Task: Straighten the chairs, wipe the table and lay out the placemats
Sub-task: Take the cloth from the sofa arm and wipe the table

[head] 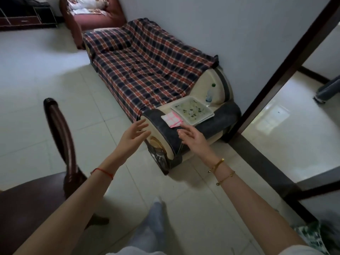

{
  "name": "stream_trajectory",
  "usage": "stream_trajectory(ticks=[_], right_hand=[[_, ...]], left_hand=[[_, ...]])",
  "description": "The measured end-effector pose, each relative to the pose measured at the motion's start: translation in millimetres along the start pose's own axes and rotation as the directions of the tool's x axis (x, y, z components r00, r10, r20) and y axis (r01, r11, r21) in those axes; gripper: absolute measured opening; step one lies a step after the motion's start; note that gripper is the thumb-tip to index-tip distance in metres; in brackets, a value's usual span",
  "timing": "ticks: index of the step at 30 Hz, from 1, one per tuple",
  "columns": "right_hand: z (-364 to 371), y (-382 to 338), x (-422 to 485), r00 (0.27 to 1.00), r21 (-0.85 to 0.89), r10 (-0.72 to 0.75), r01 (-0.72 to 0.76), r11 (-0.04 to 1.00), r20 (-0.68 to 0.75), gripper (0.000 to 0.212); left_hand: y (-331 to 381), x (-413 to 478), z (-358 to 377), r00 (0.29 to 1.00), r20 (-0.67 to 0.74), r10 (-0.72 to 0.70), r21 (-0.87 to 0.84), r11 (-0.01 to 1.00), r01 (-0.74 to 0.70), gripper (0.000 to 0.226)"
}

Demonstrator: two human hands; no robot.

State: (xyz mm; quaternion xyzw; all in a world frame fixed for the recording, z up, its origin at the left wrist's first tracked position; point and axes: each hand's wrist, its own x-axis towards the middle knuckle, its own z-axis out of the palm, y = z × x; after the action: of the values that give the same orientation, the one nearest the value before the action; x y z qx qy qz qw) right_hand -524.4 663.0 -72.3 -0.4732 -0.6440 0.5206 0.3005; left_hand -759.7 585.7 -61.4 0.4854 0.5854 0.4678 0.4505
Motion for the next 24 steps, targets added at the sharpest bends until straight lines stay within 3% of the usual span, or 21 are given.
stream_trajectory(ticks=[6, 15, 20, 24], right_hand=[[-50, 10, 162, 0.998, -0.050, 0.035, -0.033, 0.998, 0.045, 0.048], [-96, 50, 353, 0.971, -0.134, 0.149, -0.125, 0.983, 0.186, 0.051], [-110, 100, 450, 0.926, -0.216, 0.183, -0.115, 0.970, 0.329, 0.049], [-114, 153, 515, 0.862, -0.308, 0.247, -0.112, 0.945, 0.444, 0.048]], left_hand=[[-1, 173, 11, 0.996, -0.056, -0.068, -0.008, 0.998, 0.068, 0.052], [-31, 353, 46, 0.966, -0.124, -0.226, 0.017, 0.973, 0.230, 0.052], [-86, 435, 80, 0.909, -0.215, -0.357, -0.029, 0.933, 0.359, 0.053], [-146, 489, 118, 0.810, -0.330, -0.485, -0.087, 0.870, 0.485, 0.056]])
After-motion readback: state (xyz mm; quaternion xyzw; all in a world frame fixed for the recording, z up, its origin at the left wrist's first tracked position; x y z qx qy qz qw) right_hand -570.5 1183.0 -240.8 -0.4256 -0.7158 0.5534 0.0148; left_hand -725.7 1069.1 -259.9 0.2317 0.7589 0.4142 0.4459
